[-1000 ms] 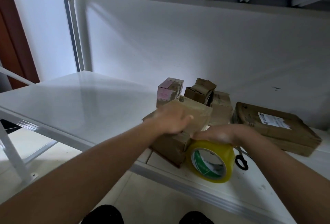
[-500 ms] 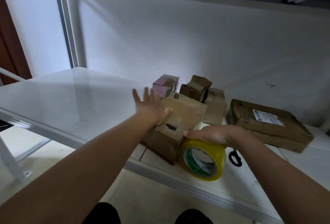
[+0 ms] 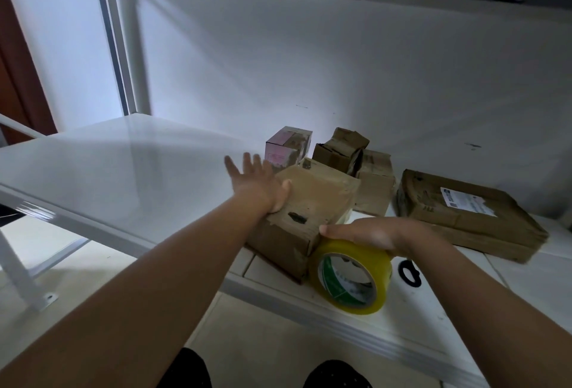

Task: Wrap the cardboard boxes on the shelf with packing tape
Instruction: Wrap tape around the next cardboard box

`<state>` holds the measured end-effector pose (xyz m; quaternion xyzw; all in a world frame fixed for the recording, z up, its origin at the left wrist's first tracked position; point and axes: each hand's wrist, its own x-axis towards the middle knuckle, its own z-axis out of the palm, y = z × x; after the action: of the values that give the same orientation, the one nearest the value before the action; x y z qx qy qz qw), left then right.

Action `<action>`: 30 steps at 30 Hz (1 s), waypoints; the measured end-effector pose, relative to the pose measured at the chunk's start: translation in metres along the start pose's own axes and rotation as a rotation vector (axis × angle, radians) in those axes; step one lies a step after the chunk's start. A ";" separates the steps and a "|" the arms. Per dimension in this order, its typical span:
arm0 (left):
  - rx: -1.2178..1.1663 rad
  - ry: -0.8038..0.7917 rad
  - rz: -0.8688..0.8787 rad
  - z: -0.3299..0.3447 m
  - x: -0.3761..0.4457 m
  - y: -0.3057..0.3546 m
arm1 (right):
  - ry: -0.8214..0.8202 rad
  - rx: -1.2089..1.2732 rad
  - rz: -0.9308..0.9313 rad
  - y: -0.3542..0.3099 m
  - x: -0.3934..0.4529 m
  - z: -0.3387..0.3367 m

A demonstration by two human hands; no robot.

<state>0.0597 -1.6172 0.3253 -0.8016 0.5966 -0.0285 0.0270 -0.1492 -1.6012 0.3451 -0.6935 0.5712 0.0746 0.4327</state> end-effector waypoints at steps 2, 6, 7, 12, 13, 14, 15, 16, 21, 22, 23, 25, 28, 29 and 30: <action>0.024 0.074 0.114 0.000 -0.009 0.019 | -0.023 0.026 -0.010 0.002 0.001 -0.001; -0.200 -0.062 0.376 0.009 -0.025 0.041 | -0.022 0.012 -0.036 0.002 0.001 0.000; -0.214 -0.056 0.369 0.009 -0.023 0.036 | -0.021 0.010 -0.038 0.001 0.000 0.000; -0.350 -0.032 -0.005 0.009 -0.007 -0.008 | 0.063 0.025 -0.068 0.000 -0.004 0.006; -0.451 -0.077 -0.073 0.011 -0.005 -0.016 | 0.082 0.030 -0.085 0.002 -0.005 0.008; -0.550 -0.126 -0.098 0.013 -0.004 -0.022 | 0.078 0.047 -0.107 0.003 -0.009 0.008; -0.635 -0.168 -0.091 0.014 -0.002 -0.027 | 0.044 0.079 -0.133 0.004 -0.012 0.007; -0.712 -0.196 -0.087 0.013 -0.001 -0.032 | -0.007 0.136 -0.164 0.006 -0.018 0.006; -1.184 -0.534 -0.216 0.014 0.001 -0.058 | -0.121 0.557 -0.516 -0.009 -0.049 -0.017; -1.286 -0.606 -0.225 0.019 -0.001 -0.059 | -0.118 0.616 -0.587 -0.020 -0.052 -0.020; -1.393 -0.607 -0.230 0.027 -0.001 -0.056 | -0.106 0.651 -0.637 -0.032 -0.052 -0.022; -1.611 -0.375 -0.318 0.041 0.001 -0.049 | -0.030 0.669 -0.646 -0.056 -0.048 -0.021; -1.713 0.110 -0.412 0.043 0.001 -0.049 | 0.145 0.660 -0.591 -0.084 -0.037 -0.018; -1.693 0.219 -0.375 0.039 0.001 -0.052 | 0.199 0.653 -0.573 -0.091 -0.032 -0.018; -1.659 0.312 -0.306 0.035 -0.001 -0.054 | 0.256 0.649 -0.555 -0.099 -0.027 -0.018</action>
<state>0.1139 -1.6007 0.2947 -0.6206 0.3067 0.3039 -0.6546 -0.0808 -1.5966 0.4233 -0.6524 0.4061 -0.3143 0.5574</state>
